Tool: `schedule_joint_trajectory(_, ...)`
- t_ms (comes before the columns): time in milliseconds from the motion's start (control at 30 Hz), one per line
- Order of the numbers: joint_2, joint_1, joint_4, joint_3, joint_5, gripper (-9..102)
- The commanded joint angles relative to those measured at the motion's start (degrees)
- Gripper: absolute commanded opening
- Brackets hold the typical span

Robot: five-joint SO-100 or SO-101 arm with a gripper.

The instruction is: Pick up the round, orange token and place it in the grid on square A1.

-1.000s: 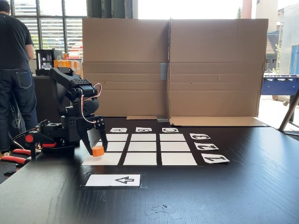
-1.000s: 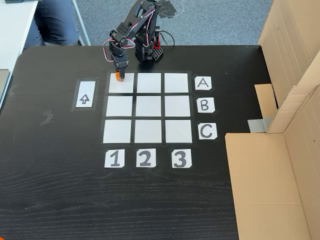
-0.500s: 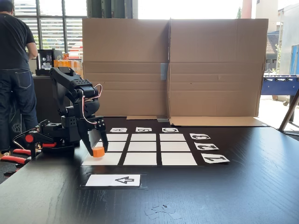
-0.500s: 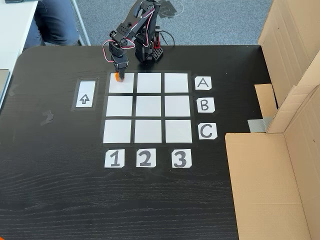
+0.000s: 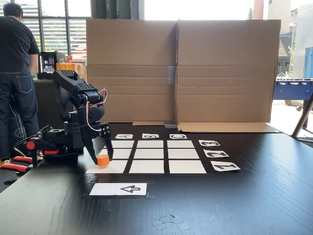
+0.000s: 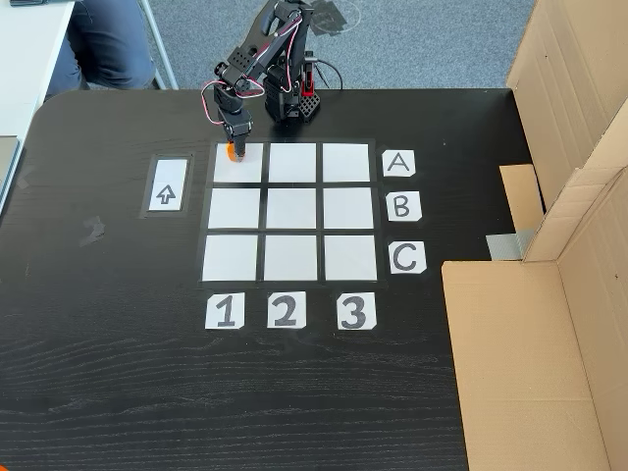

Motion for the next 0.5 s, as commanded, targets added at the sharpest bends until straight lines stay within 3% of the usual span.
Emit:
schedule_joint_trajectory(0, -0.4, -0.4, -0.8, -0.1, 0.1, 5)
schedule_joint_trajectory(467, -1.4, -0.3, -2.2, -0.1, 0.1, 6)
